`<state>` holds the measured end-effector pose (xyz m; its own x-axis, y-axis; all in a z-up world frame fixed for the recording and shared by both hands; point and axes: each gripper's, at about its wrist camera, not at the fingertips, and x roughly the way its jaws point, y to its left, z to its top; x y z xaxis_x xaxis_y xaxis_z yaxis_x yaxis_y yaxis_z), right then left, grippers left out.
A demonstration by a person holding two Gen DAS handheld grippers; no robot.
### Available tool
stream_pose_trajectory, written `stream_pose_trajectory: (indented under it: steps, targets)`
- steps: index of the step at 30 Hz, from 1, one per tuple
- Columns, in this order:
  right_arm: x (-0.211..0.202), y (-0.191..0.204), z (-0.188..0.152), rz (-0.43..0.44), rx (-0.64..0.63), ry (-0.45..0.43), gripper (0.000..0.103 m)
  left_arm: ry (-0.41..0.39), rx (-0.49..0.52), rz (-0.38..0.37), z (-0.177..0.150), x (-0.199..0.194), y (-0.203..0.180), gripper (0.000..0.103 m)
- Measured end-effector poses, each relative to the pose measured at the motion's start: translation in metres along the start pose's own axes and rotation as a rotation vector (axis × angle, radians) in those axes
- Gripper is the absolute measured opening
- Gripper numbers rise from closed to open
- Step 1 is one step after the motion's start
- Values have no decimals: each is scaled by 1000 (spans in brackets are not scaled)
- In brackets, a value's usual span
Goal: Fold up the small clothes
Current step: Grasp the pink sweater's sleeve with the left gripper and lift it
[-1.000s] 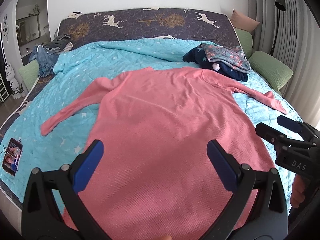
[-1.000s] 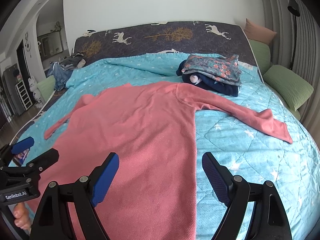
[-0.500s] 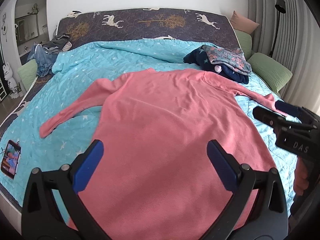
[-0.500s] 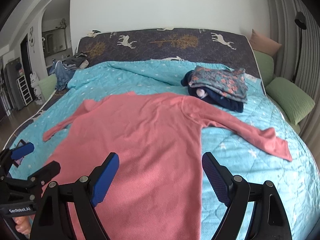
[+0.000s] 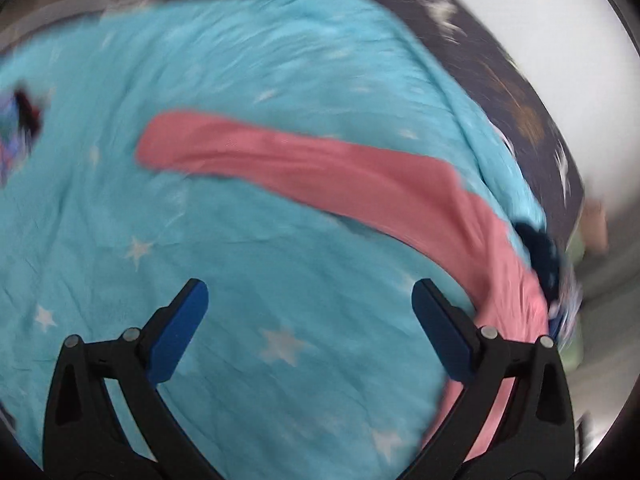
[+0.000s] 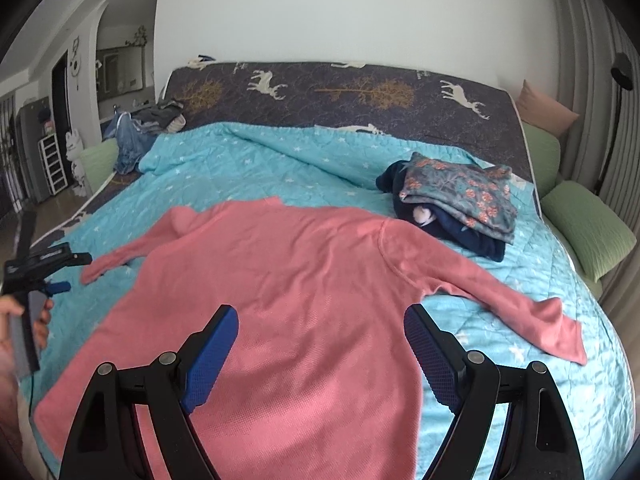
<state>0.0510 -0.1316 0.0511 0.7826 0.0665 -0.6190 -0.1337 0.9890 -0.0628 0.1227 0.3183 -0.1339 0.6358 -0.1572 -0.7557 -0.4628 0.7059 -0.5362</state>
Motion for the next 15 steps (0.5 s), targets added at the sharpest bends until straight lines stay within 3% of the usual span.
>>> stream_pose_trajectory:
  steps: [4, 12, 13, 15]
  targets:
    - [14, 6, 4, 3, -3, 18, 87, 42, -206, -91, 19, 30, 40, 96]
    - [39, 16, 6, 33, -5, 65, 87, -20, -404, -26, 65, 69, 75, 95]
    - [42, 17, 6, 26, -15, 67, 87, -18, -420, -27, 69, 74, 78, 93]
    - [46, 16, 6, 11, -25, 72, 87, -3, -426, -18, 78, 86, 80, 66]
